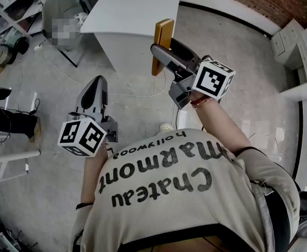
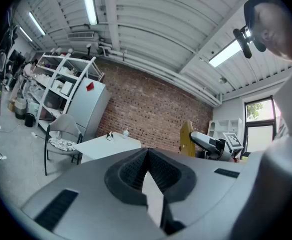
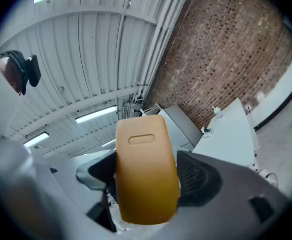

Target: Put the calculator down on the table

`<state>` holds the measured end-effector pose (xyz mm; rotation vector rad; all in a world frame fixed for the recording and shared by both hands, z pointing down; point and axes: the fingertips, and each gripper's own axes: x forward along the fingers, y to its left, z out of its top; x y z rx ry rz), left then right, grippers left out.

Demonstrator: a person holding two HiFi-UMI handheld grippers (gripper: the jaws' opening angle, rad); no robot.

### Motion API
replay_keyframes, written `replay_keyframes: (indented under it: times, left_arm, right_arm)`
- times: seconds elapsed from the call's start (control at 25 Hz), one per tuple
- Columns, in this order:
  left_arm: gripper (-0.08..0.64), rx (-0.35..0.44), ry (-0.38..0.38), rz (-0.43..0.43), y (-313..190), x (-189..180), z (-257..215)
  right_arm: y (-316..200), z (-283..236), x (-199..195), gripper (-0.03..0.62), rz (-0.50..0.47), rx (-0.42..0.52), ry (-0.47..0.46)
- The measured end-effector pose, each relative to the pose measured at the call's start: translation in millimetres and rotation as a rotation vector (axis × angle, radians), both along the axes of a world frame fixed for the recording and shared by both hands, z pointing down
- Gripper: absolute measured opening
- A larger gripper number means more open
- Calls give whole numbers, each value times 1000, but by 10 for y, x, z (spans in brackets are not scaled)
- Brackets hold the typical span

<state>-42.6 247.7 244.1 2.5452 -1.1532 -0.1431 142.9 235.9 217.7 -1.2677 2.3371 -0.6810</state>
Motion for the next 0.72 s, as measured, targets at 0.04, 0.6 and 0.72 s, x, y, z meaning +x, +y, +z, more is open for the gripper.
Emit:
replay_keyframes:
  times: [0.04,0.6,0.72]
  left_arm:
    - [0,-2,0,-1,1,-15,5]
    - [0,-52,-1,-36,-21,-247,166]
    - [0,-49,4,-67,-30,-502,322]
  right_arm:
    - [0,1,-15,385,-1,4,10]
    - [-134,286,-193,383,-50,-95,14]
    - [-241,462,-343,383,-53,-110,36]
